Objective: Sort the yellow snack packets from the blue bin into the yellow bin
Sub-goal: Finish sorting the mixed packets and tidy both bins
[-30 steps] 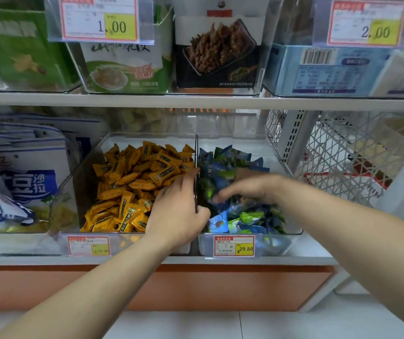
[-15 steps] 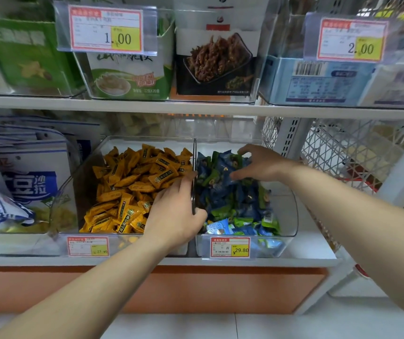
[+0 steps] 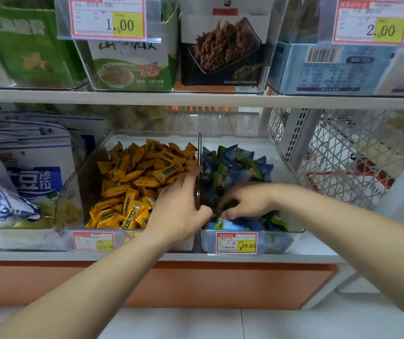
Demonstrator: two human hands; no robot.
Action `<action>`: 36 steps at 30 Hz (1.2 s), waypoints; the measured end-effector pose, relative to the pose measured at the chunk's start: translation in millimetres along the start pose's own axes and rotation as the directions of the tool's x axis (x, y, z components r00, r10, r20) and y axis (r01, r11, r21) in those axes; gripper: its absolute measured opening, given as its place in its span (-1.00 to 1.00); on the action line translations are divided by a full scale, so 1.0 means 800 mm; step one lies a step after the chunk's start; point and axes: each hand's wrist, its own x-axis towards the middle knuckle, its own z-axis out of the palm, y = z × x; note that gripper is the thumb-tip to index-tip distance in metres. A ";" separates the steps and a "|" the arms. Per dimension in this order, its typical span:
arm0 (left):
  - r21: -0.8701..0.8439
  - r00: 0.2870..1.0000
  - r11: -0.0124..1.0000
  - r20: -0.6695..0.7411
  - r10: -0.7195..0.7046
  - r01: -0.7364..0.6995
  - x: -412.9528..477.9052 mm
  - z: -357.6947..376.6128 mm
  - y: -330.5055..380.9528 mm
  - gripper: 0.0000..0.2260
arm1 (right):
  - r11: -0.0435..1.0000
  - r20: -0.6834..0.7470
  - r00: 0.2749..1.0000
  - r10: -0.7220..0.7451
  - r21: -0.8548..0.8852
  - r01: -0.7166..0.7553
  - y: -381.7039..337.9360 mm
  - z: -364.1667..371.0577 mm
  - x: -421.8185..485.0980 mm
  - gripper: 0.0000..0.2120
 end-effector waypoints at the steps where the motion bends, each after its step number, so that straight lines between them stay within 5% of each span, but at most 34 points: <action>1: -0.003 1.000 1.000 0.002 0.000 0.000 0.000 0.000 0.000 -0.24 | 0.998 -0.014 1.000 0.024 -0.061 -0.024 0.008 -0.005 -0.004 -0.66; 5: 0.008 1.000 1.000 -0.010 -0.001 0.001 -0.001 0.000 0.002 -0.24 | 0.972 -0.097 0.992 0.080 -0.211 -0.099 0.019 -0.017 -0.011 -0.77; 9: -0.001 1.000 1.000 -0.008 -0.003 0.003 0.001 0.000 0.002 -0.24 | 0.969 -0.425 0.905 -0.037 -0.238 -0.072 0.002 -0.015 -0.001 -0.80; 12: -0.008 1.000 1.000 0.003 -0.001 0.001 0.001 -0.001 0.002 -0.23 | 0.988 -0.145 0.987 -0.074 0.127 0.093 -0.013 -0.003 0.004 -0.76; 14: -0.016 1.000 1.000 0.006 -0.003 0.003 0.000 -0.001 0.002 -0.22 | 0.997 -0.020 0.997 -0.081 -0.015 0.081 -0.015 0.008 0.008 -0.73; 17: -0.039 1.000 0.999 0.012 -0.008 0.009 -0.001 -0.003 0.003 -0.23 | 0.985 -0.159 0.985 -0.059 -0.168 0.032 -0.001 0.003 0.013 -0.88; 21: -0.088 0.999 0.996 0.050 0.010 -0.006 -0.002 -0.007 0.000 -0.20 | 0.941 -0.283 0.958 0.034 -0.315 -0.127 0.006 -0.006 0.012 -0.85; 24: -0.137 0.995 0.990 0.098 0.036 -0.022 -0.002 -0.013 -0.006 -0.16 | 0.969 -0.415 0.902 -0.119 -0.248 0.014 -0.002 0.001 0.016 -0.82; 27: -0.169 0.991 0.985 0.118 0.056 -0.035 -0.002 -0.017 -0.011 -0.15 | 0.984 -0.243 0.962 -0.127 0.090 0.152 -0.011 0.005 0.021 -0.77; 31: -0.184 0.990 0.981 0.118 0.077 -0.055 -0.002 -0.018 -0.012 -0.17 | 0.997 -0.025 0.997 -0.077 -0.007 0.077 -0.009 0.009 0.032 -0.66; 36: -0.202 0.990 0.977 0.113 0.088 -0.064 -0.002 -0.018 -0.011 -0.16 | 0.997 -0.005 0.999 -0.039 0.060 0.039 0.000 0.014 0.034 -0.63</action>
